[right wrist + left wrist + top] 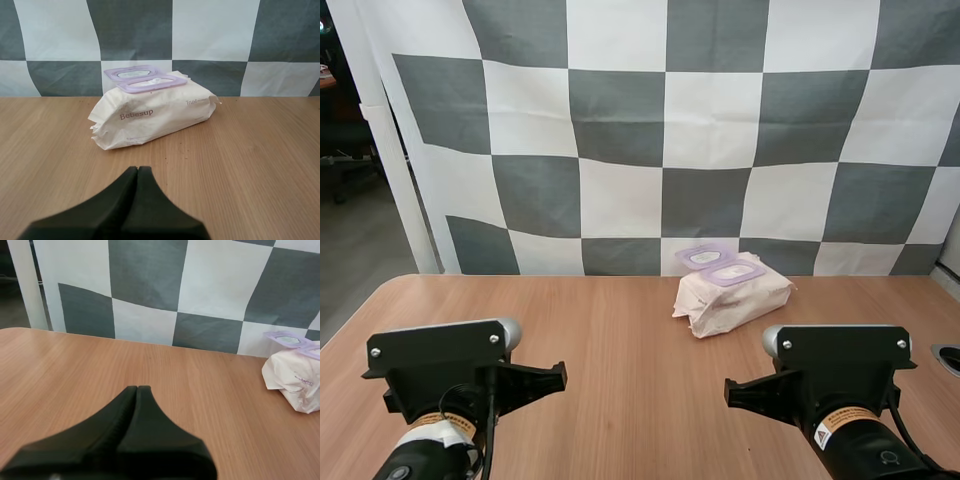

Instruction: Open the wet wipes lid

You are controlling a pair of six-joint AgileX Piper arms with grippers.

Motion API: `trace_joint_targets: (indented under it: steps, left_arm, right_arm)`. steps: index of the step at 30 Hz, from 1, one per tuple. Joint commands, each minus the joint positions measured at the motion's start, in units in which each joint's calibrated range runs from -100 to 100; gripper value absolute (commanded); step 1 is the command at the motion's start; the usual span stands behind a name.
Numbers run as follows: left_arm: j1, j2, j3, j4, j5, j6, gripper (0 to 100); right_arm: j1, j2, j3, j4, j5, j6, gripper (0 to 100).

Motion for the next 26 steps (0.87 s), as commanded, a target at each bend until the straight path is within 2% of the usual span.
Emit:
trace_joint_targets:
  steps: [1,26]
  left_arm:
    - [0.02,0.0,0.0,0.1,0.0,0.0,0]
    - [-0.06,0.0,0.0,0.1,-0.5,0.0,0]
  right_arm:
    - [0.0,0.0,0.0,0.0,-0.1,0.0,0]
    - [0.0,0.0,0.0,0.3,-0.3,0.0,0]
